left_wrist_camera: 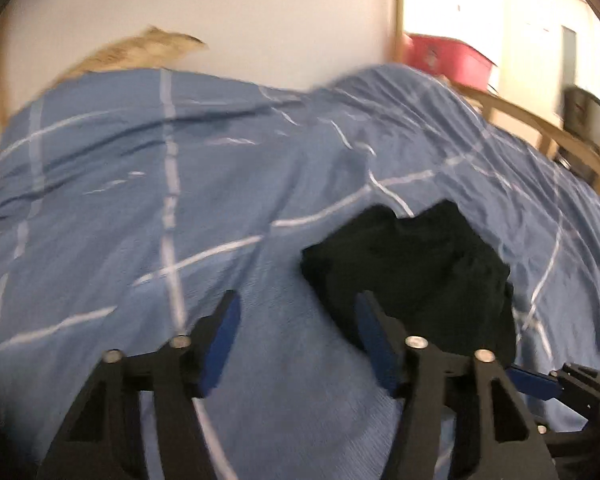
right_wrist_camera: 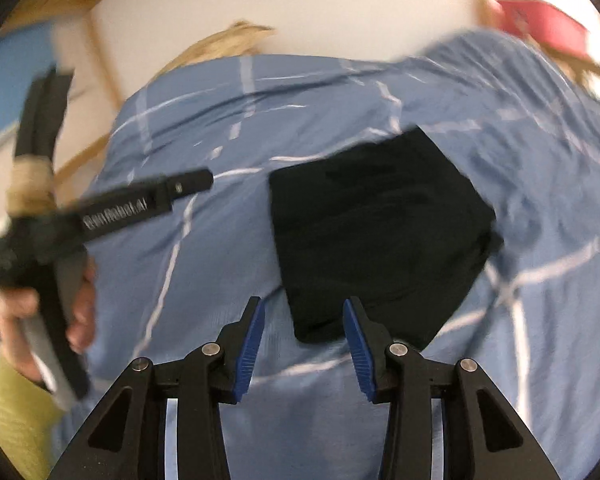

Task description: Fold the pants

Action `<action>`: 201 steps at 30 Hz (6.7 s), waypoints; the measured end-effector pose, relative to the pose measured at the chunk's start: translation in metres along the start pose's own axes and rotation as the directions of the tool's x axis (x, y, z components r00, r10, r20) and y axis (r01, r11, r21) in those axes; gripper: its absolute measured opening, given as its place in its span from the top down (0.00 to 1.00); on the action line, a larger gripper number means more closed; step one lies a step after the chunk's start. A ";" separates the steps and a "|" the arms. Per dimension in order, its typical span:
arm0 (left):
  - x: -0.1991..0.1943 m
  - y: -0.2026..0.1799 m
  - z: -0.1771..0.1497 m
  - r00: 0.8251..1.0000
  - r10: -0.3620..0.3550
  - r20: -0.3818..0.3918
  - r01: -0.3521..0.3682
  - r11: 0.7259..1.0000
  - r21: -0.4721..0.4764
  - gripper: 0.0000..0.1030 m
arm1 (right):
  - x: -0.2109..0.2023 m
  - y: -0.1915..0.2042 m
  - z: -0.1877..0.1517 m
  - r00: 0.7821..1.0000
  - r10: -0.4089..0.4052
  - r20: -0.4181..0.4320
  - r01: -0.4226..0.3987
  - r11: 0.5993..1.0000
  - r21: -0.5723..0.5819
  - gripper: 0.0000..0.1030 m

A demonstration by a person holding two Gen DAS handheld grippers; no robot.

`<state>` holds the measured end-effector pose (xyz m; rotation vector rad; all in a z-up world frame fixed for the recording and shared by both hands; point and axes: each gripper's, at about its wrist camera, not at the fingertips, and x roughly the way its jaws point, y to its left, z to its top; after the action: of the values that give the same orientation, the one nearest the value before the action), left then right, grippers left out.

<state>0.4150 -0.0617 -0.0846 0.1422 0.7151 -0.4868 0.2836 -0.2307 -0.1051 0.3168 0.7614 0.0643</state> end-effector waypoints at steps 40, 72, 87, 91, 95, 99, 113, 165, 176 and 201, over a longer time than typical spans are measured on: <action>0.093 0.003 0.025 0.993 -0.096 -0.070 0.115 0.925 0.361 0.97 | 0.036 0.022 -0.025 0.983 -0.181 -0.011 0.181 0.981 0.062 0.91; -0.098 -0.048 -0.023 0.987 0.153 0.050 -0.152 0.988 -0.030 0.40 | -0.086 -0.034 0.026 0.974 0.021 0.227 -0.012 0.999 -0.041 0.27; -0.049 -0.094 -0.048 0.987 0.158 -0.003 -0.157 0.975 -0.160 0.40 | -0.027 -0.121 0.024 0.961 0.255 0.104 -0.272 0.938 0.214 0.27; -0.031 -0.092 -0.051 0.987 0.159 -0.016 -0.159 0.974 -0.164 0.40 | -0.003 -0.134 0.020 0.962 0.267 0.064 -0.274 0.917 0.290 0.27; -0.013 -0.088 -0.051 0.987 0.160 -0.023 -0.162 0.975 -0.151 0.40 | 0.015 -0.141 0.020 0.965 0.261 0.040 -0.260 0.910 0.323 0.27; 0.004 -0.076 -0.047 0.988 0.153 -0.034 -0.157 0.974 -0.163 0.40 | 0.027 -0.140 0.026 0.969 0.244 0.036 -0.242 0.911 0.335 0.27; 0.018 -0.052 -0.040 0.990 0.137 -0.038 -0.141 0.969 -0.203 0.40 | 0.045 -0.137 0.031 0.985 0.172 0.011 -0.164 0.914 0.371 0.24; -0.001 -0.053 0.025 0.999 0.025 0.044 -0.018 0.987 -0.157 0.90 | 0.000 -0.085 0.058 0.989 0.085 0.123 -0.105 0.980 0.167 0.75; -0.138 -0.022 0.018 0.981 0.149 0.121 -0.130 0.980 -0.152 0.90 | -0.079 0.010 0.052 0.963 0.199 0.181 -0.217 0.972 0.089 0.75; -0.337 0.163 -0.031 0.882 0.465 0.078 -0.460 0.885 -0.066 0.90 | -0.094 0.280 0.007 0.877 0.462 0.130 -0.459 0.887 -0.049 0.75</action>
<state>0.2556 0.2181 0.1079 0.2397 0.5756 -0.0161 0.2360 0.0173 0.0477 0.4785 0.5329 0.4959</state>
